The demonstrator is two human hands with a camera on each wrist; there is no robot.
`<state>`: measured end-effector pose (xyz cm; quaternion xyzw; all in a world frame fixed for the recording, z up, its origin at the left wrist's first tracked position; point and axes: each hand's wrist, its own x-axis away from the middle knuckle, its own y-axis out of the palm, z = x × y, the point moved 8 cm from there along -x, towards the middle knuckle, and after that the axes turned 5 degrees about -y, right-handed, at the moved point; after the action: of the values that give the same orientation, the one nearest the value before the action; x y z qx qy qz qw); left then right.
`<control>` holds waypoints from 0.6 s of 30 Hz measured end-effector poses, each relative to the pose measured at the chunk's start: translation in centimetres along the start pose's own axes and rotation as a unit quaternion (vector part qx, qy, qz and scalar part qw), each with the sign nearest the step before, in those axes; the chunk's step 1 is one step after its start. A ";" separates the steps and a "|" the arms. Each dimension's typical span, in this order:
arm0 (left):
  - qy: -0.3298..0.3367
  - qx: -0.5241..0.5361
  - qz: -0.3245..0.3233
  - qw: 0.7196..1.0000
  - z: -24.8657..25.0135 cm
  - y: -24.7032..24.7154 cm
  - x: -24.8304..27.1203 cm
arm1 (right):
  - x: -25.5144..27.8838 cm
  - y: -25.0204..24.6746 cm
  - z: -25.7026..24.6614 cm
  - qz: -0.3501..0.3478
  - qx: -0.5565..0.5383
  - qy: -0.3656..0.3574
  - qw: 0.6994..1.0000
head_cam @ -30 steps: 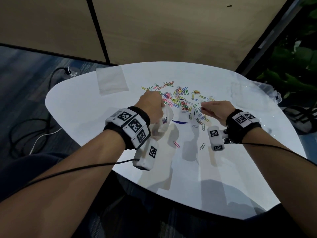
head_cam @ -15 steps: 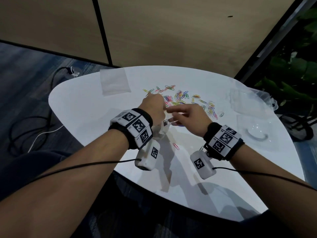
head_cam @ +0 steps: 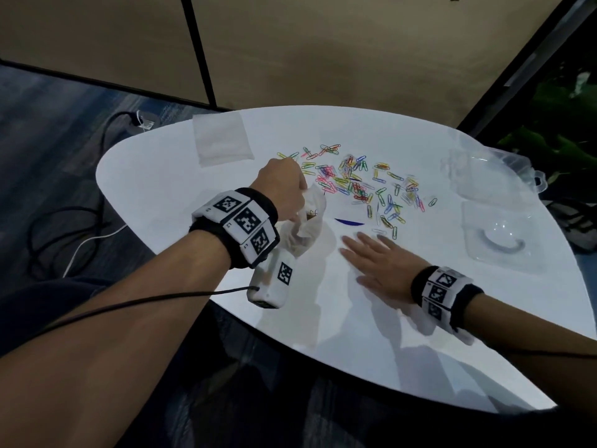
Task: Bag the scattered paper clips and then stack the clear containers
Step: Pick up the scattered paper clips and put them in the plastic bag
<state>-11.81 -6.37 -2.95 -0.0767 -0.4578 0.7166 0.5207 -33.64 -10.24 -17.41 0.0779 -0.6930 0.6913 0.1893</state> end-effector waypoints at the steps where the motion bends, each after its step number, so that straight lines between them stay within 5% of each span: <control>1: -0.001 0.001 -0.005 1.000 0.0 0.2 0.0 | -0.2 -0.2 1.5 0.005 0.002 0.030 1.000; 7: 0.003 -0.020 -0.006 1.000 -0.1 0.3 0.2 | -1.4 -0.6 10.4 -0.026 0.029 0.184 0.982; 11: 0.004 -0.033 -0.006 0.999 -0.3 0.3 0.3 | -0.6 0.0 15.1 -0.046 -0.055 0.283 0.956; 18: 0.010 -0.043 -0.002 0.999 0.3 0.6 0.2 | -2.0 -1.7 15.6 0.068 -0.081 0.257 0.961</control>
<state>-12.47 -6.36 -3.11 -0.1055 -0.4828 0.6943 0.5231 -33.58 -26.05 -16.12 -0.1653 -0.6783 0.6406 0.3196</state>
